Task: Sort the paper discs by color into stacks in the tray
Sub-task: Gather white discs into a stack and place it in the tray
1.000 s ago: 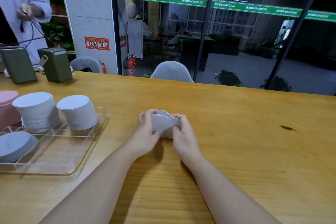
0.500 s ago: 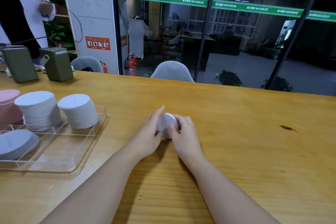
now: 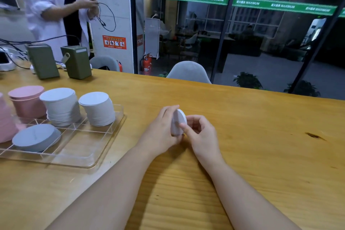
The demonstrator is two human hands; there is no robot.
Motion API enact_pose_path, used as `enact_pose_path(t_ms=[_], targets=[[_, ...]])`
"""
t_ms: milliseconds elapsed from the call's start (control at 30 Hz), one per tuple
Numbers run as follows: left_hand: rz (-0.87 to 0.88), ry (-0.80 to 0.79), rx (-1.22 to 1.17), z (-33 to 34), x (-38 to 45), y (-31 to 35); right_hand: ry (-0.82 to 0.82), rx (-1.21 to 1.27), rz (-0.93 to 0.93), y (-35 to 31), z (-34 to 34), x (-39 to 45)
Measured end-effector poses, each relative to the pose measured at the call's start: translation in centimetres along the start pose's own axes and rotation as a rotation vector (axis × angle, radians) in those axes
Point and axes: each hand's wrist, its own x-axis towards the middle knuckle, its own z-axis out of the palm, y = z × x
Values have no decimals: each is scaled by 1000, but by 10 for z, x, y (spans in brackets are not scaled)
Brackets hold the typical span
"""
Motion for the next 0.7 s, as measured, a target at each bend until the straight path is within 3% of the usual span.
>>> enact_pose_path(t_ms=[200,367,700], targets=[[-100,101,-38,-26,1,-8,26,-87,9,10,0,2],[-167,199,107,-74,-3,-15,-146,-394,-64,11,6,1],[-429,186,383,-167,3,-56,-301,-566,-107,2,13,-9]])
